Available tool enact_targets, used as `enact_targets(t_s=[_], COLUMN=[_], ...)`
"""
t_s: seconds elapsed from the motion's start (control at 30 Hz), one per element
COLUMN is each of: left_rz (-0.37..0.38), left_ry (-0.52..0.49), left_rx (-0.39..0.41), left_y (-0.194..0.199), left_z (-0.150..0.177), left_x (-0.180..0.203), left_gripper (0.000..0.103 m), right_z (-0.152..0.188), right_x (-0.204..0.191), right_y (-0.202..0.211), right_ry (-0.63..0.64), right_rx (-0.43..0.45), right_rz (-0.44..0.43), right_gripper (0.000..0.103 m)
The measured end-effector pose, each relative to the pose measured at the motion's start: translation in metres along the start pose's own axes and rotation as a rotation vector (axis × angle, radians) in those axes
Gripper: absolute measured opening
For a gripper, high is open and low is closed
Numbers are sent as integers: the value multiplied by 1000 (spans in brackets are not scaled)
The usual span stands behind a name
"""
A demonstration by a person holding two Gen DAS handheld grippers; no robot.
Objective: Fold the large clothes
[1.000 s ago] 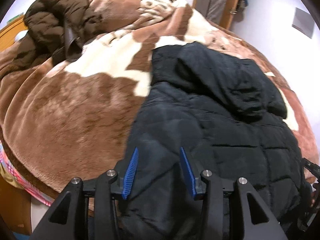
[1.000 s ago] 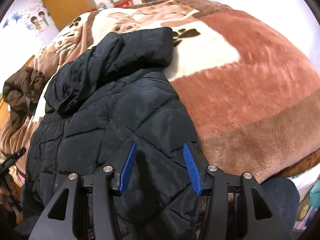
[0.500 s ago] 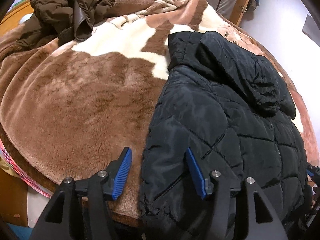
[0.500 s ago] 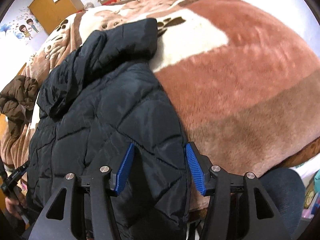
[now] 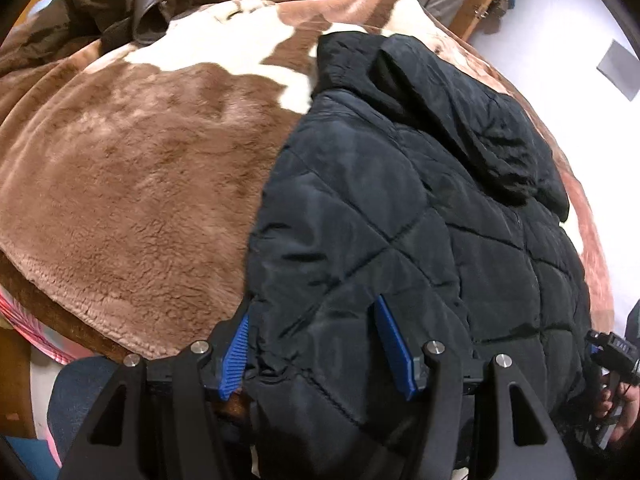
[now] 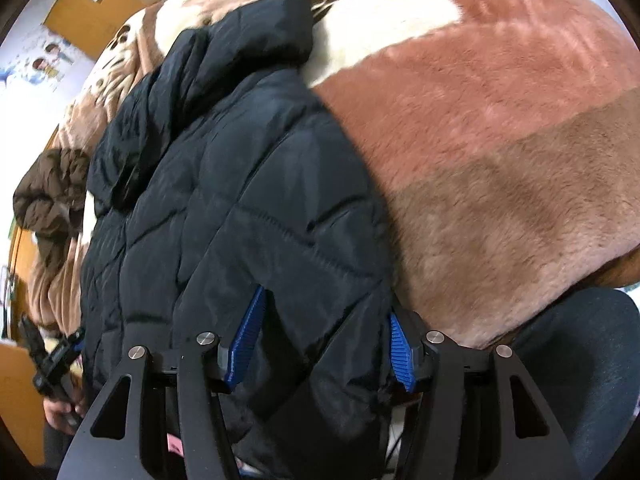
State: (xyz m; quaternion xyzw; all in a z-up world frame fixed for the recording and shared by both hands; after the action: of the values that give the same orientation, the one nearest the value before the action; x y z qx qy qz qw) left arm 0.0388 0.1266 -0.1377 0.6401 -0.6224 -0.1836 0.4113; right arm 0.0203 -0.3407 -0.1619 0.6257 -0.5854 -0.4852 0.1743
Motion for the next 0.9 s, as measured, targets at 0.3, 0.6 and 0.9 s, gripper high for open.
enact_targets(t_s=[0.3,0.6,0.9], left_rz=[108,231,301], left_ry=[52,40,90], left_rx=[67,212,281], left_y=[29,74,100], left_z=[-19,-73,-102], left_x=[10,39,42], left_gripper=[18,16,16], right_z=[-15,-51,-65], right_x=[-21,-47,-58], right_y=[31,77,100], right_ry=[12,27,0], right_rx=[57,199,265], right_rz=[-143,-281,-367], right_gripper=[15,13,12])
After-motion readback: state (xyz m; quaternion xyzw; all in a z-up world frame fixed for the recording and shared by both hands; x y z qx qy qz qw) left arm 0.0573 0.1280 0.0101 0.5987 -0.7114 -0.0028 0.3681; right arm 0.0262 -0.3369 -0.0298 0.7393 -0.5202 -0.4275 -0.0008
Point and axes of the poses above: each gripper's, at about its wrist camera, not at the fingertips, and y roughly against the way its jaws point, x to its right, z to its underside, the point moved 4 cm from there along -y, roughly the way its jaws point, and after that the axes turned 10 degrees about x, right-handed, at the moved point
